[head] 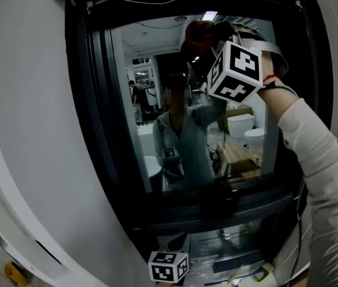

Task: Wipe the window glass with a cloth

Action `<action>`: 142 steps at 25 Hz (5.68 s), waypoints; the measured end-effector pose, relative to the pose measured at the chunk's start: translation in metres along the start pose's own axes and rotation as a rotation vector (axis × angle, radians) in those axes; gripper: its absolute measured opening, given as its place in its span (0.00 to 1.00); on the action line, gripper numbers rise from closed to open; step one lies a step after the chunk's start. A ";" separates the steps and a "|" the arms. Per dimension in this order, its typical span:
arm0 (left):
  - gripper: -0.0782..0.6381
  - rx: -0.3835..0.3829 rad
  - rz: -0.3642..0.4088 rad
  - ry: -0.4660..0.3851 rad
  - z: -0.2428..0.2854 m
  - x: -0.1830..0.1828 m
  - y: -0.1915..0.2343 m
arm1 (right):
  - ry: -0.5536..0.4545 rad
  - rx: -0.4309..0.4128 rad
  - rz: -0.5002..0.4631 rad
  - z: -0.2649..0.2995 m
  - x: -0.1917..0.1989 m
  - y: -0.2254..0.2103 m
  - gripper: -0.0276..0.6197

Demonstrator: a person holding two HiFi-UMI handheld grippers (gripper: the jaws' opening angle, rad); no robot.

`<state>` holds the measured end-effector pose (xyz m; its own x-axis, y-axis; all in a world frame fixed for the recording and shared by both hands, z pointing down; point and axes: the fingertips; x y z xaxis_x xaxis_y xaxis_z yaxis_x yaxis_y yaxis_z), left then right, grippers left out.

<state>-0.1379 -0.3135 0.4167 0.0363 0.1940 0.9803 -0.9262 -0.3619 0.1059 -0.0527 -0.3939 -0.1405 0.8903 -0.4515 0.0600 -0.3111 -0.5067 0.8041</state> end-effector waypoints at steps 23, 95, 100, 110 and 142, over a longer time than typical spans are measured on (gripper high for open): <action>0.12 -0.026 -0.007 -0.020 -0.007 -0.004 0.017 | 0.122 -0.060 0.018 0.028 0.027 0.038 0.14; 0.12 0.044 -0.032 0.025 -0.015 0.016 -0.016 | 0.166 -0.751 0.231 -0.212 0.057 0.383 0.14; 0.12 0.050 -0.028 0.025 -0.013 0.017 -0.019 | 0.150 -0.740 0.222 -0.217 0.058 0.378 0.14; 0.12 0.071 -0.024 0.019 -0.002 0.012 -0.026 | 0.129 -0.641 0.192 -0.207 0.085 0.316 0.14; 0.12 0.176 -0.015 0.013 0.078 -0.001 -0.063 | 0.278 0.053 -0.060 -0.021 0.226 -0.009 0.14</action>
<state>-0.0498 -0.3620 0.4225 0.0434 0.2118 0.9764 -0.8457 -0.5125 0.1488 0.1584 -0.4758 -0.1215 0.9624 -0.2047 0.1785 -0.2652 -0.5673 0.7797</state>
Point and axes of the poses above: the fingertips, and each gripper's own axes: z forward along the fingers, y to its left, x out of its underside, and after that the axes turned 5 degrees about x, right-handed
